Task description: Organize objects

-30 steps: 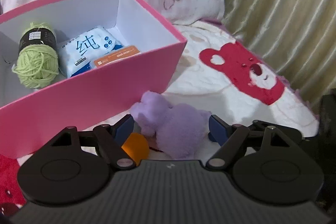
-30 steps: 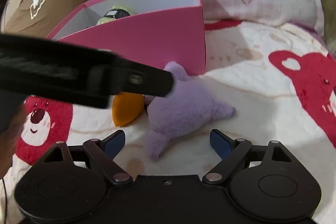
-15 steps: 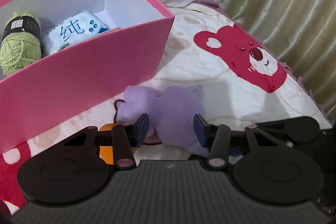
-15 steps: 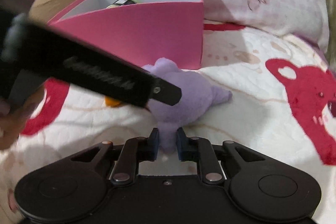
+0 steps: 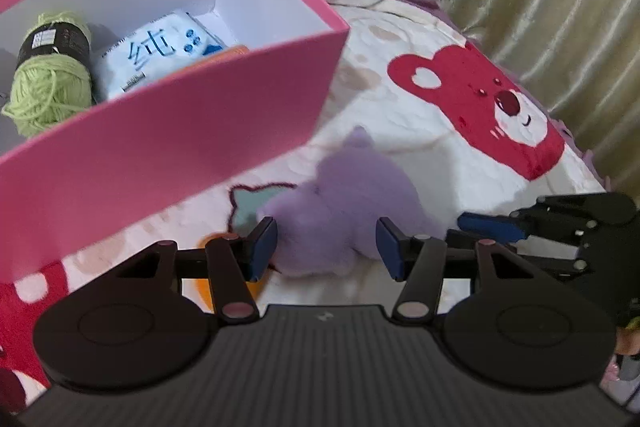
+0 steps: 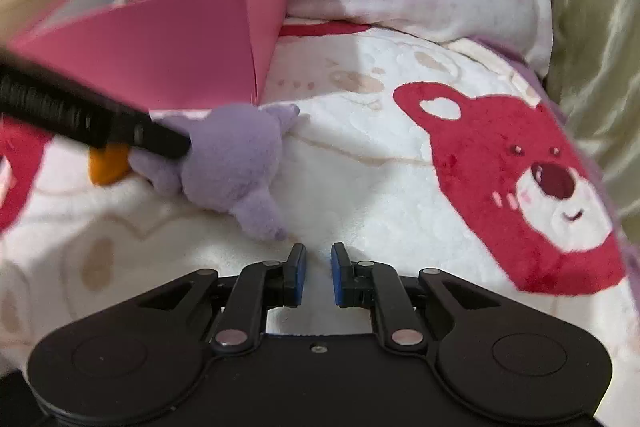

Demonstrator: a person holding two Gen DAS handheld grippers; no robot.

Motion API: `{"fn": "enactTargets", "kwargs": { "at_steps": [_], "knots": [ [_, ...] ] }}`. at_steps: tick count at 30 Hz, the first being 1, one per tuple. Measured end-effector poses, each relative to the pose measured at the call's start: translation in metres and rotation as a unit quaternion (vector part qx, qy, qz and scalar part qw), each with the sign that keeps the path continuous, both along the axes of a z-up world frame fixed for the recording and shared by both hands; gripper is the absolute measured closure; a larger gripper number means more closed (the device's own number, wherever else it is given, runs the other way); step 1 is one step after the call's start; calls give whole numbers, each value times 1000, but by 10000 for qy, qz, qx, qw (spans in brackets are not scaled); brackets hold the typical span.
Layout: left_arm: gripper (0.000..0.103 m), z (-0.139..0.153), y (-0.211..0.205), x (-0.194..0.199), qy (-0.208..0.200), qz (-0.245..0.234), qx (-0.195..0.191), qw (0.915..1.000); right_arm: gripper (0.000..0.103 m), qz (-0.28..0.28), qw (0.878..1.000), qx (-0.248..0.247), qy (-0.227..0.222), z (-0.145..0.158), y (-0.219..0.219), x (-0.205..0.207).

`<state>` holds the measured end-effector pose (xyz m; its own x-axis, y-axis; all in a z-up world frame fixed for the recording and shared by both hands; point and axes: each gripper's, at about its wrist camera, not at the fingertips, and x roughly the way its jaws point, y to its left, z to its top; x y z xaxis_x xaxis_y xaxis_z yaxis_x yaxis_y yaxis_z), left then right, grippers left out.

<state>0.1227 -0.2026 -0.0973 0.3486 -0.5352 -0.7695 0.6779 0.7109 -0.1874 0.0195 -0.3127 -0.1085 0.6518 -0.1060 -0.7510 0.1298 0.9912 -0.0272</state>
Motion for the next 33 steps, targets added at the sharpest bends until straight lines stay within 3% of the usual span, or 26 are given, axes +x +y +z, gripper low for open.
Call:
{"fn": "enactTargets", "kwargs": {
  "at_steps": [3,5,8,14,15,17,22,26,30,33],
  "knots": [
    [51,-5,-1,-1,68,158,-7,9999,83,312,9992,190,-165,8,0,-7],
    [51,-8,2,3,387,392,-45,9985,80,604,9959,654,-175,9,-4,-9],
    [49,-11,6,9,761,607,-132,9952,73,583,9914,1148,-230,3,-8,-12],
    [50,-14,16,18,1027,784,-405,9908,53,655,9884,1284,-472,12,-6,-3],
    [51,-15,16,19,1029,827,-437,9903,45,661,9896,1153,-552,15,-4,-5],
    [53,-16,14,19,990,884,-537,9897,40,658,9929,755,-646,18,0,-3],
    [60,-20,5,16,994,1019,-671,9875,40,756,9924,771,-597,15,-3,15],
    [65,-23,4,12,786,1221,-561,9878,40,520,9908,1175,-413,2,-15,32],
    [67,-20,3,11,690,1393,-587,9861,40,337,9794,1929,-500,-7,-32,39],
    [69,-24,4,14,824,1414,-625,9845,46,484,9783,1929,-575,-8,-33,41]
  ]
}}
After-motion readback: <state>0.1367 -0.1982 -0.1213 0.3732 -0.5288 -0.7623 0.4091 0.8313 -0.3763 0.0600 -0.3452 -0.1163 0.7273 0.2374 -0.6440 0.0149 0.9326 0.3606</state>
